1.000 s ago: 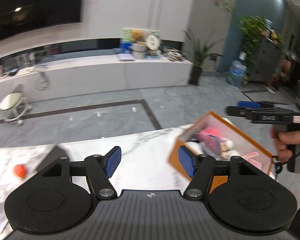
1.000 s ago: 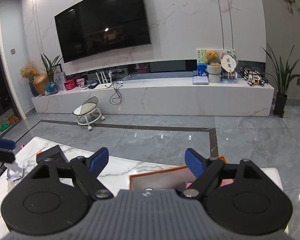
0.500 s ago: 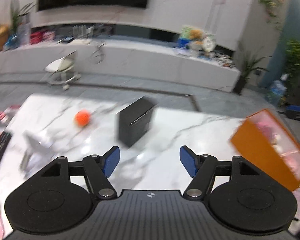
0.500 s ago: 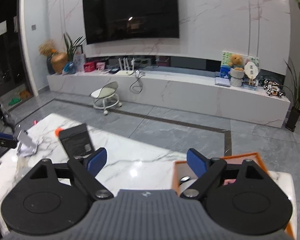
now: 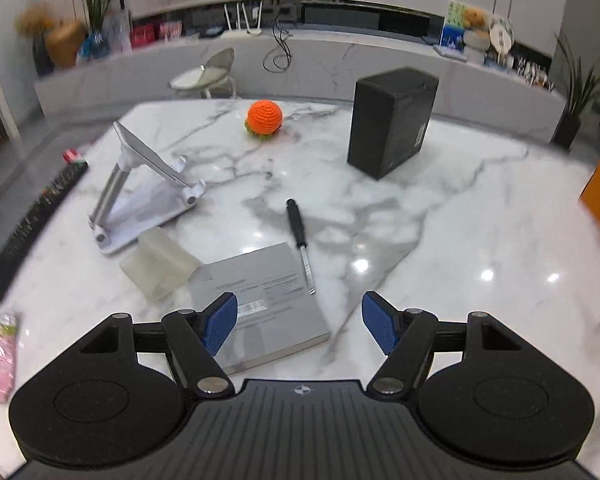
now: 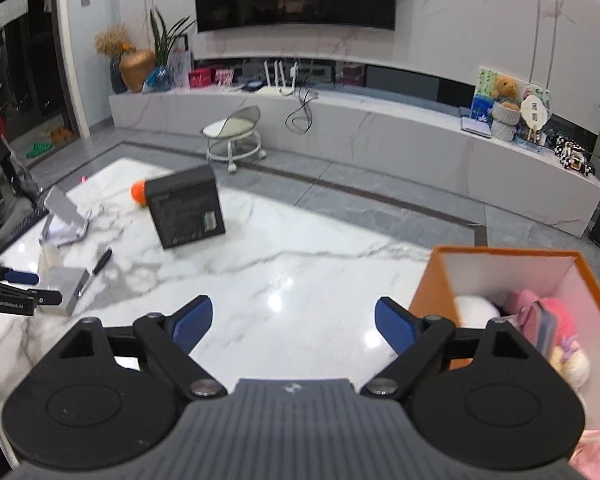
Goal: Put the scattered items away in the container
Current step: 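Raise both open tools out of the box and back over the table, then lower left tool onto grey notebook box while right tool moves toward orange ball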
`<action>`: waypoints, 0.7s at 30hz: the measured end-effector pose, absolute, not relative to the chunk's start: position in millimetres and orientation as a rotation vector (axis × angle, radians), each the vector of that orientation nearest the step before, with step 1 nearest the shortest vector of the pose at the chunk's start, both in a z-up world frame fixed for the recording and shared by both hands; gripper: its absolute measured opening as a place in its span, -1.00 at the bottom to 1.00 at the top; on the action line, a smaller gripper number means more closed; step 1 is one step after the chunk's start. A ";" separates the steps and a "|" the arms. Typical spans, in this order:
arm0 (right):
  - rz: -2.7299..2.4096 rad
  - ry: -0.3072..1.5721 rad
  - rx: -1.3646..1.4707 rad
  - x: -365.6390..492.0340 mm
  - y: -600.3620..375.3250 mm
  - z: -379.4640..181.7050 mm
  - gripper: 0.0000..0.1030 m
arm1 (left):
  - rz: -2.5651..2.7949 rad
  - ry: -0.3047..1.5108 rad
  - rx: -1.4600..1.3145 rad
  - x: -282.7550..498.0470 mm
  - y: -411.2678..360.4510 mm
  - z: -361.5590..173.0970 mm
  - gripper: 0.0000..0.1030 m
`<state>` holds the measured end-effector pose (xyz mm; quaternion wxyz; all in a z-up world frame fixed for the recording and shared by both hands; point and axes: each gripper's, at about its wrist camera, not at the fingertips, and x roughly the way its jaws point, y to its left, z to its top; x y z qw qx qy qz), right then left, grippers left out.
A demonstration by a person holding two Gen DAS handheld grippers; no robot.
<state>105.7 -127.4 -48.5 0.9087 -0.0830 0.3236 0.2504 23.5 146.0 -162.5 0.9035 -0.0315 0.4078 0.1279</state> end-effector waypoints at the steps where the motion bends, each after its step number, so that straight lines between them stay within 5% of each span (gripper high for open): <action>1: 0.520 0.671 -0.180 104.9 -123.8 -51.4 0.74 | 0.277 0.845 -0.047 22.3 143.7 -167.1 0.60; 21: 0.610 0.730 -0.258 89.7 -42.5 -91.9 0.75 | 0.291 0.837 -0.009 21.6 167.0 -204.8 1.00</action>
